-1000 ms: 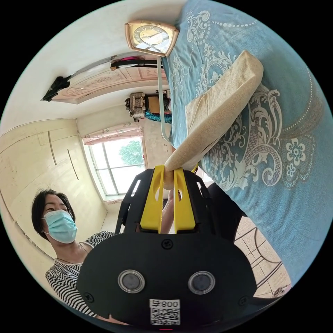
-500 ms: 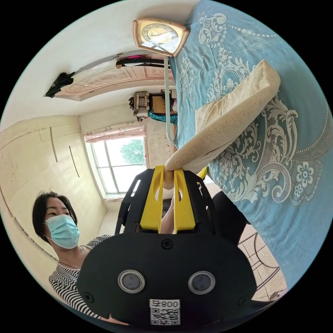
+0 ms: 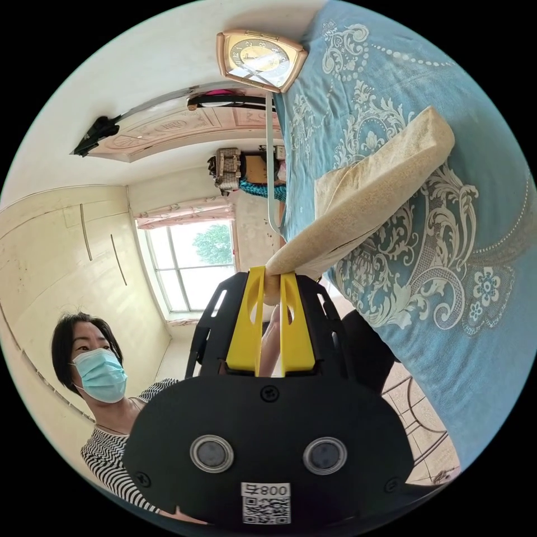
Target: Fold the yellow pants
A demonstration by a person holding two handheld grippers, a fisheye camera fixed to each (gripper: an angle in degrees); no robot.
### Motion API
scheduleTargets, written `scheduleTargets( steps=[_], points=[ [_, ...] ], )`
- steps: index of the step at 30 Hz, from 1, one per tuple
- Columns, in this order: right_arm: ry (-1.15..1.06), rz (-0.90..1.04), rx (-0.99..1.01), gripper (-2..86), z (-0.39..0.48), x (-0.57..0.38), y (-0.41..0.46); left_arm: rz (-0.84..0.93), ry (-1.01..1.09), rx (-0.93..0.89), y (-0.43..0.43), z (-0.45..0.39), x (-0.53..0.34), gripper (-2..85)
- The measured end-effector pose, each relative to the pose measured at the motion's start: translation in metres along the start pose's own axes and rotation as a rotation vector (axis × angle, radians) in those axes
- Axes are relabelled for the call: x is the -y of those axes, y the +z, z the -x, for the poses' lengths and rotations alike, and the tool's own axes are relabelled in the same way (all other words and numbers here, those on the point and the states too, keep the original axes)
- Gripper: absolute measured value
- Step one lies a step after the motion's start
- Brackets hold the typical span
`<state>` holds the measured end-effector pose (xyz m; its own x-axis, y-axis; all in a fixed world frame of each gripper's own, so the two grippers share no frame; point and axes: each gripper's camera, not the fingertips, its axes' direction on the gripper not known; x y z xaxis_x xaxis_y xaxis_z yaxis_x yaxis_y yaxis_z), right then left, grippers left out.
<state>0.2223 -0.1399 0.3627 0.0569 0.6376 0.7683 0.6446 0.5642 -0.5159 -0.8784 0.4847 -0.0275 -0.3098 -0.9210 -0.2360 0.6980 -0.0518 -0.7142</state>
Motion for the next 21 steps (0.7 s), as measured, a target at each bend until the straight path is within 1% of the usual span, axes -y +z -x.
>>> scheduleTargets(
  steps=[5, 10, 16, 19, 21],
  points=[
    [0.008, -0.024, 0.008, 1.2, -0.016, -0.047, -0.04, 0.001, 0.074, 0.007, 0.043, -0.016, -0.024, 7.2],
    [-0.016, -0.049, 0.033, 1.0, -0.023, -0.102, -0.08, 0.054, 0.184, 0.044, 0.089, -0.042, -0.059, 6.8],
    [-0.051, -0.107, 0.093, 0.8, -0.029, -0.19, -0.138, 0.149, 0.3, 0.076, 0.158, -0.069, -0.116, 6.8],
    [-0.057, -0.158, 0.118, 0.8, -0.036, -0.241, -0.175, 0.227, 0.336, 0.094, 0.208, -0.077, -0.146, 6.7],
    [-0.066, -0.202, 0.133, 0.8, -0.041, -0.274, -0.201, 0.306, 0.376, 0.105, 0.259, -0.085, -0.171, 6.7]
  ],
)
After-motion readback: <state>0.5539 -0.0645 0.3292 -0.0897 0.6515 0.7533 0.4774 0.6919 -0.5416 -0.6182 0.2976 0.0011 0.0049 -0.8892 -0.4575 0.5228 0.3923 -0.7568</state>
